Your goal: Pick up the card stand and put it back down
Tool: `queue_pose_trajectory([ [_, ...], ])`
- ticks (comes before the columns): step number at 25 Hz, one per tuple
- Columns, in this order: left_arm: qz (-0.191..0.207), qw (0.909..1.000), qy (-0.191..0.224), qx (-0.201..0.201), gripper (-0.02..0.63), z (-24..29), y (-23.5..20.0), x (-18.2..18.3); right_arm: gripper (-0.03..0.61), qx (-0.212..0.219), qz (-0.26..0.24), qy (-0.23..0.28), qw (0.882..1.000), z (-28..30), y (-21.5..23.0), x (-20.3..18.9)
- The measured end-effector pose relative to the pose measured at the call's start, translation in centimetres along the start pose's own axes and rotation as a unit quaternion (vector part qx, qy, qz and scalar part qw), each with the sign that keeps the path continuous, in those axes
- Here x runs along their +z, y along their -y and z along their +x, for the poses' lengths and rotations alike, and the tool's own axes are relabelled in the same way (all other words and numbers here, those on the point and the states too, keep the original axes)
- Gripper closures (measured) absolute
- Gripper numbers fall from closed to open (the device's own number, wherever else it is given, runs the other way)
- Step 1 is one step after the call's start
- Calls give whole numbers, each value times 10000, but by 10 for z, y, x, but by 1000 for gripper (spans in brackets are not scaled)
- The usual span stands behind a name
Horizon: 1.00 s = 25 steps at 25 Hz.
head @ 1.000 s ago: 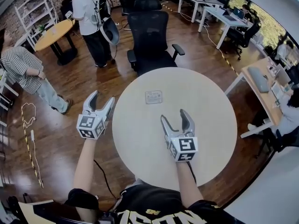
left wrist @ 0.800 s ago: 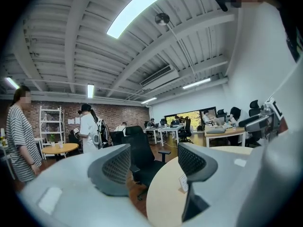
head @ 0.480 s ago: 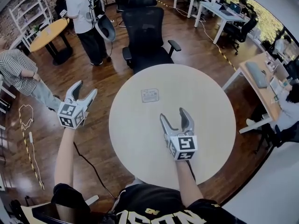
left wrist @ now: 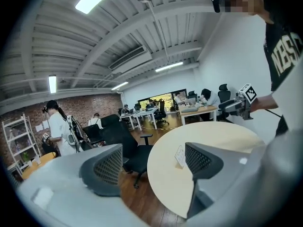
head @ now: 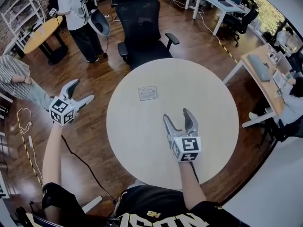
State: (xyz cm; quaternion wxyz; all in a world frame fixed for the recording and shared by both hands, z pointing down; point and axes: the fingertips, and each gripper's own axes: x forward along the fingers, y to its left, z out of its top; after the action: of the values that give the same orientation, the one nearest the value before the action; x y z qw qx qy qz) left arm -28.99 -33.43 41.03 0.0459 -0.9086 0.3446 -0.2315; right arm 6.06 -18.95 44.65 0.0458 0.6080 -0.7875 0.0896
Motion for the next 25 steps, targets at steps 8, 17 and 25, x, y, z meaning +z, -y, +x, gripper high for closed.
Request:
queue_pose_trajectory([
  [8, 53, 9979, -337, -558, 163, 47, 11, -29, 227, -124, 57, -150, 9998, 8, 15, -13],
  [17, -204, 9931, -465, -1062, 163, 111, 35, -63, 227, -262, 117, -417, 9987, 18, 37, -35],
  [25, -653, 9839, -428, -1608, 169, 183, 90, -108, 227, -241, 223, -859, 9958, 30, 50, -85],
])
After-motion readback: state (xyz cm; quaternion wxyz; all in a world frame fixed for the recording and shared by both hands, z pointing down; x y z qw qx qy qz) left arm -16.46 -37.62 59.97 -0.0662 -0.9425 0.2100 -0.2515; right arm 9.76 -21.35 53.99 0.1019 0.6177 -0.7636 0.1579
